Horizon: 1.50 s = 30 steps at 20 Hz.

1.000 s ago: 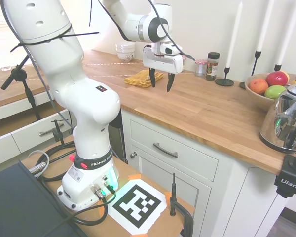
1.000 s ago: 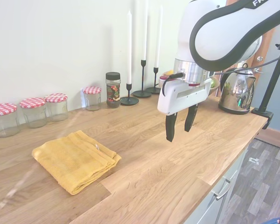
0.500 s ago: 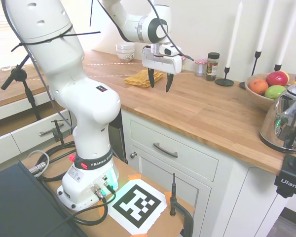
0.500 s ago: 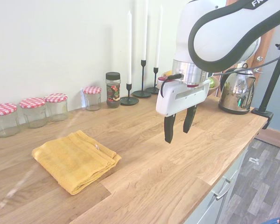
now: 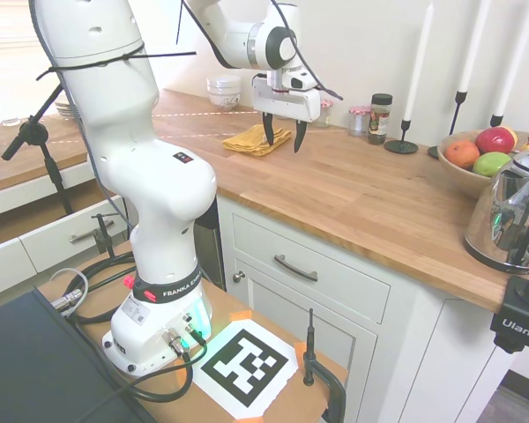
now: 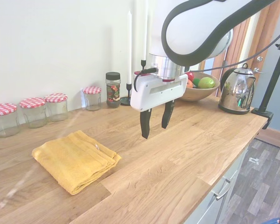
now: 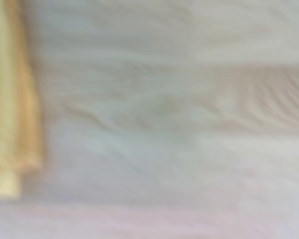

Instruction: Wipe the counter

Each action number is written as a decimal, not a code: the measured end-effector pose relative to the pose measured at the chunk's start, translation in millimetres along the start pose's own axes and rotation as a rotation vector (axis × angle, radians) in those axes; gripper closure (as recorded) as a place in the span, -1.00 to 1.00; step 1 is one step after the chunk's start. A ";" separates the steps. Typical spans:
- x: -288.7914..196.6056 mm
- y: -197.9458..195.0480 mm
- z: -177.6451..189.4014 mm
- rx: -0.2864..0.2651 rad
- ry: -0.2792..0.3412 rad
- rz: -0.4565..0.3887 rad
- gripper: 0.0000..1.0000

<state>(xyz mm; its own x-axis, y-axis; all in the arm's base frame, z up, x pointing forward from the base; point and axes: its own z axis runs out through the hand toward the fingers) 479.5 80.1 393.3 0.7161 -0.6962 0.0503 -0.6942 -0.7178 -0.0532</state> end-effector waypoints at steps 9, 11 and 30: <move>-22.9 -83.3 -17.6 -0.009 0.014 -0.083 -1.00; -32.0 -99.6 -17.7 -0.016 0.018 -0.103 -1.00; -76.7 -166.1 40.7 -0.096 0.008 -0.209 -1.00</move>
<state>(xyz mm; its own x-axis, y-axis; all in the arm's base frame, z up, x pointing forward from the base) 542.8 252.8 357.6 0.8444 -0.5324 0.0587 -0.5353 -0.8429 0.0541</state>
